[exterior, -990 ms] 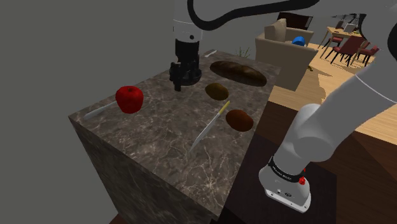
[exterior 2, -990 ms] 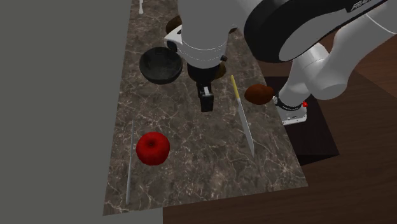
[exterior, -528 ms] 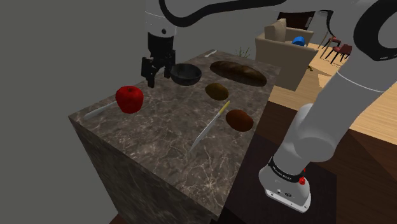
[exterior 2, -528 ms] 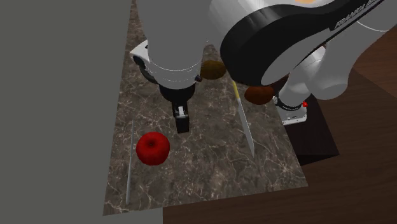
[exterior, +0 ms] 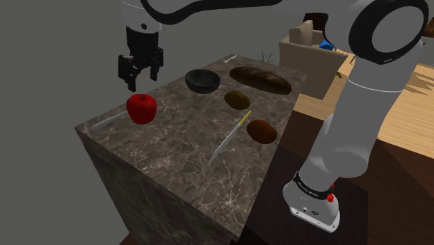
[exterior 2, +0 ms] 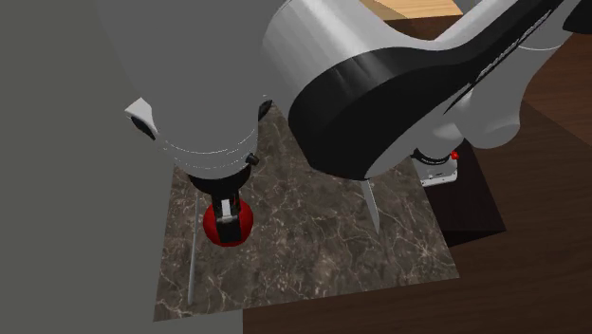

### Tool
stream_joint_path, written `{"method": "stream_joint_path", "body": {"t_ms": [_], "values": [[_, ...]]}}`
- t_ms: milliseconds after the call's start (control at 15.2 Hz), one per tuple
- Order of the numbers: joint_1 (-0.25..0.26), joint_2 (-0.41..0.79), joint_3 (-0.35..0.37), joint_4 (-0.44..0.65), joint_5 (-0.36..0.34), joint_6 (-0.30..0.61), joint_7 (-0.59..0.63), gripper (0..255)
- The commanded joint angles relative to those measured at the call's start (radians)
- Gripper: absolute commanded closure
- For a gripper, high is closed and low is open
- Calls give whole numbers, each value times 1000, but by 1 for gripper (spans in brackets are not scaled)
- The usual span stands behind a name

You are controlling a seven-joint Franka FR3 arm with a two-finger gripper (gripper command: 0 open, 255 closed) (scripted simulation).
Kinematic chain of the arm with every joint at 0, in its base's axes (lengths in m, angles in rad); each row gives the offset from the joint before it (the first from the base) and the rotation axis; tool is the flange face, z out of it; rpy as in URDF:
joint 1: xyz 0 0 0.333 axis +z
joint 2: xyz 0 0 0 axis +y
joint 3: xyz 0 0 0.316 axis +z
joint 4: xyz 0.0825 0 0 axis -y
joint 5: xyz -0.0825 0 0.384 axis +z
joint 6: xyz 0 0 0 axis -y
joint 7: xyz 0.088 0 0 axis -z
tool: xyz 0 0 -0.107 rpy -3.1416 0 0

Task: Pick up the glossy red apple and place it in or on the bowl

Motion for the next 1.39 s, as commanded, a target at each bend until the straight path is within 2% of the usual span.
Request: {"method": "stream_joint_path", "body": {"t_ms": [0, 330, 858, 924, 1320], "values": [[2, 15, 1, 0, -7, 19, 3, 0], [2, 32, -1, -53, -15, 88, 8, 0], [2, 32, -1, -53, -15, 88, 8, 0], [2, 32, -1, -53, -15, 88, 8, 255], [2, 32, -1, -53, -15, 88, 8, 255]]}}
